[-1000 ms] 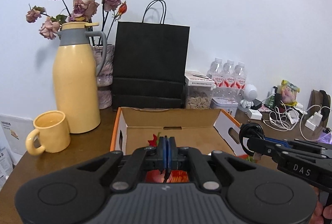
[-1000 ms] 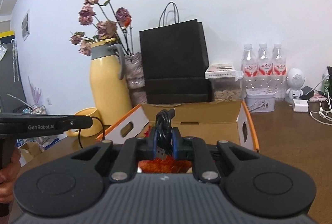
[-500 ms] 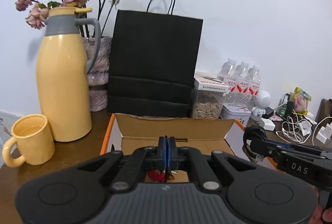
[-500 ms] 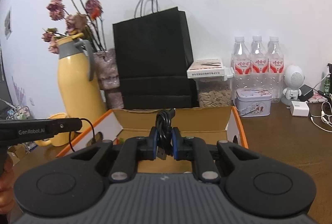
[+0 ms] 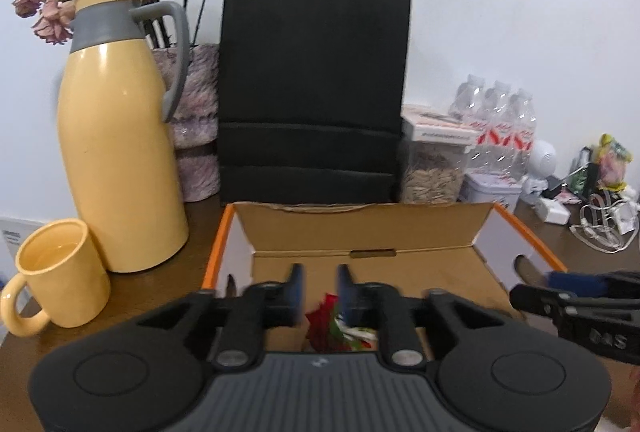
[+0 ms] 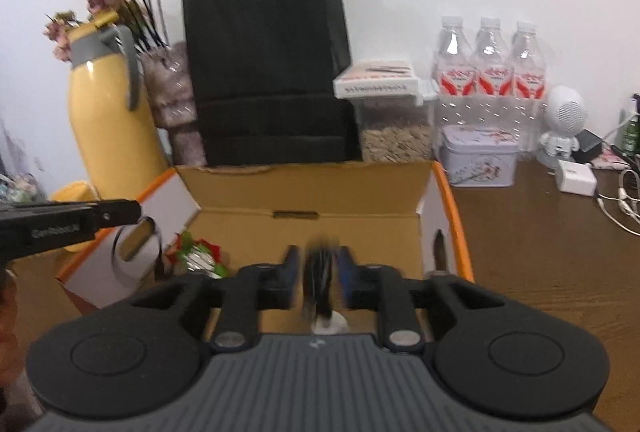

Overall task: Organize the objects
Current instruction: 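Carry the black cable into the cardboard box and open both grippers, then move both grippers back over the items on the table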

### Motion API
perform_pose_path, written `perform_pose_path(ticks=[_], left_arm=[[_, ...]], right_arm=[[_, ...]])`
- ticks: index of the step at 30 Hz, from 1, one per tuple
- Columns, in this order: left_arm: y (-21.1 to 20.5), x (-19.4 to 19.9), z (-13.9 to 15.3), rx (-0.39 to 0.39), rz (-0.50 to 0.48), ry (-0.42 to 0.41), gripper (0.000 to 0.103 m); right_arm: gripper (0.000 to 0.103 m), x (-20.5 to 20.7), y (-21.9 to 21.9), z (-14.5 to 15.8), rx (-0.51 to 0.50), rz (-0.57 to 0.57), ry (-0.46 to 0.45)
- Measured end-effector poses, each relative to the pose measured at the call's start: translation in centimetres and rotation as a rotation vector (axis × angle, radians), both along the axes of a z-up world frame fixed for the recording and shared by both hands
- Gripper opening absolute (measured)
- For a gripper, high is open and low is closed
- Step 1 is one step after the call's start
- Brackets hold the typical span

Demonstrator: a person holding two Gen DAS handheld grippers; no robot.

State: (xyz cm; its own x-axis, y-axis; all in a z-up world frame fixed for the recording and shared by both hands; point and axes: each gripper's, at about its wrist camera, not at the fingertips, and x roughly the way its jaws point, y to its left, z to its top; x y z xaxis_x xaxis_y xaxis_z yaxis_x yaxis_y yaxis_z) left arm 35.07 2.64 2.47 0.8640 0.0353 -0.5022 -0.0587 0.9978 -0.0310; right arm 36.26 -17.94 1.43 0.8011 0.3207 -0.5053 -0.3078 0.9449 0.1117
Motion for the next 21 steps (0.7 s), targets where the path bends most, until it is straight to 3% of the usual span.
perform_pose_path(ticks=[1,2,3,4,21], left_arm=[[0.09,0.13,-0.09,0.001,0.009,0.009,0.067],[0.24,0.28,-0.2,0.001,0.021,0.015,0.098],[0.33,0.27,-0.28,0.001,0.035,0.011,0.103],[0.38,0.2,-0.29,0.005,0.049,0.003,0.103],[0.06,-0.47,0.18,0.017,0.046,0.003,0.103]], right_arm=[[0.087,-0.07,0.07,-0.01,-0.015,-0.009,-0.007],[0.091,-0.2,0.16,0.03,-0.026,-0.015,-0.017],[0.094,-0.3,0.2,0.12,-0.031,-0.016,-0.02],[0.103,-0.35,0.24,0.15,-0.031,-0.015,-0.019],[0.103,-0.94,0.19,0.71,-0.033,-0.004,-0.029]])
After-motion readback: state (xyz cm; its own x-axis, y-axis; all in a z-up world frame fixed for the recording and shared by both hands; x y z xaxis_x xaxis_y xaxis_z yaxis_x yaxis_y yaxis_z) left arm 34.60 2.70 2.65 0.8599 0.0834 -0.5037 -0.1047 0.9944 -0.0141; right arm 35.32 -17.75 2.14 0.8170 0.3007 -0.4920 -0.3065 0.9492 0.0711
